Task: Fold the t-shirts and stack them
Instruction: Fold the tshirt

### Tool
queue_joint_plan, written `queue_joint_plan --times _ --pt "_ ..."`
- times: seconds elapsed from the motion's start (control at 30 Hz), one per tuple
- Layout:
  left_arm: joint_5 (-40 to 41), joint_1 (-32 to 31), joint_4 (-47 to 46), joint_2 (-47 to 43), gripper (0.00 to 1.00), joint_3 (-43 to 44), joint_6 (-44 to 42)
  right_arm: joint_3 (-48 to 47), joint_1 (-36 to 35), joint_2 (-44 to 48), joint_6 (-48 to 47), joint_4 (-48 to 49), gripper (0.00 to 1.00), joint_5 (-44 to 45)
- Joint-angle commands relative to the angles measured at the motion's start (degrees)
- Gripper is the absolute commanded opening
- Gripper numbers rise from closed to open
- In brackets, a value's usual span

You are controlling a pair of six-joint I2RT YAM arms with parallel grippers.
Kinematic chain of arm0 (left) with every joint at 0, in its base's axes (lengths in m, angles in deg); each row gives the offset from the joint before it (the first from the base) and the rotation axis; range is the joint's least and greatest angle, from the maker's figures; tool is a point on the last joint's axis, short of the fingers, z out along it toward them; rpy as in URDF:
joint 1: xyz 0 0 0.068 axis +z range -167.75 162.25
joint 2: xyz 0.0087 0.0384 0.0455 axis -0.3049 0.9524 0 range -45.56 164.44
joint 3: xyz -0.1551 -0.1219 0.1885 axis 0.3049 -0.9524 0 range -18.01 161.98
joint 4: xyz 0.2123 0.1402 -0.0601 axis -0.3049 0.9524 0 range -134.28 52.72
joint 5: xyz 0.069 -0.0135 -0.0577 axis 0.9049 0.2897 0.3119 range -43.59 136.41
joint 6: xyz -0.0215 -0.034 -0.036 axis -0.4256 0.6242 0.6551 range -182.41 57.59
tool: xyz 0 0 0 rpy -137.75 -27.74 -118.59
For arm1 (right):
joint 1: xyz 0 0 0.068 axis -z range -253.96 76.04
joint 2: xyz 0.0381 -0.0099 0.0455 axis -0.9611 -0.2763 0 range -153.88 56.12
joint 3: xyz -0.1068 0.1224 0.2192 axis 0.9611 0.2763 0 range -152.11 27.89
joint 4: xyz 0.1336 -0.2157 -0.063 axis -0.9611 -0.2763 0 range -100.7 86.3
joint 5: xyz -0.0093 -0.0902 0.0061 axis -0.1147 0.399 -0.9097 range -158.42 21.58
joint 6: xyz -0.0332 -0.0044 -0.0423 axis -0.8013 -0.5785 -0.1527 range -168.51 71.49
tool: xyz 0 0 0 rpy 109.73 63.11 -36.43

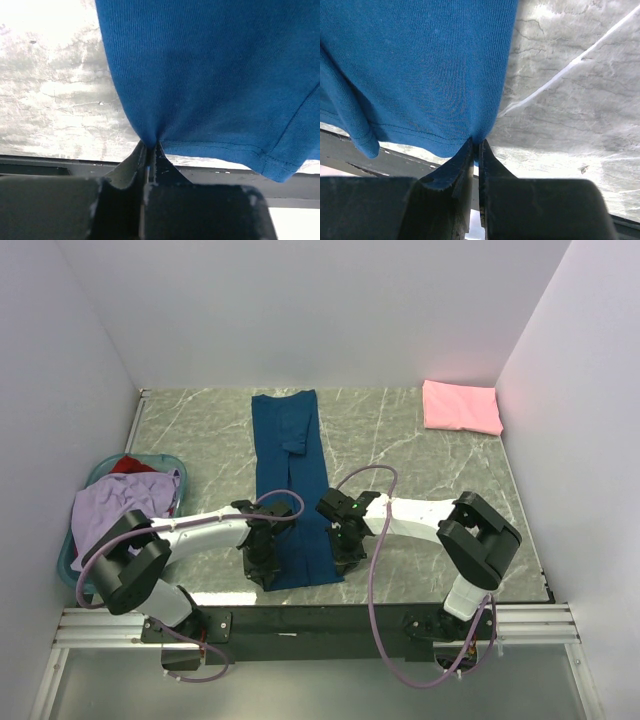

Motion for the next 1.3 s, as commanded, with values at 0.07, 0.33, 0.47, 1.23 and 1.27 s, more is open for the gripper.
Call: queue_joint_plan --times 0.07,0.33,0.47,1.23,1.27 --pt "2.3 -0.4 1.2 0.8 0.01 -0.6 -0.7 -0.5 -0.9 1.2 -0.6 -1.3 0.0 2.5" --pt "-3.0 -2.8 5.6 -9.3 0.01 -0.5 1.5 0.9 -3.4 8.6 -1.2 -6.3 0.0 -1.6" --pt "-5.0 -3.0 6.0 -12.1 0.01 1.7 0.6 -3.3 -3.2 10.2 -3.3 -11.8 0.0 1.8" --pt "8.8 25.9 -5.0 7.3 0.01 33.4 -20.1 -49.0 15.4 -12.5 -20.4 -10.9 0.0 9.8" --pt "8.9 26.3 -6.1 7.9 0.01 33.8 -20.3 -50.4 15.8 -13.2 -20.6 -10.5 0.0 9.8"
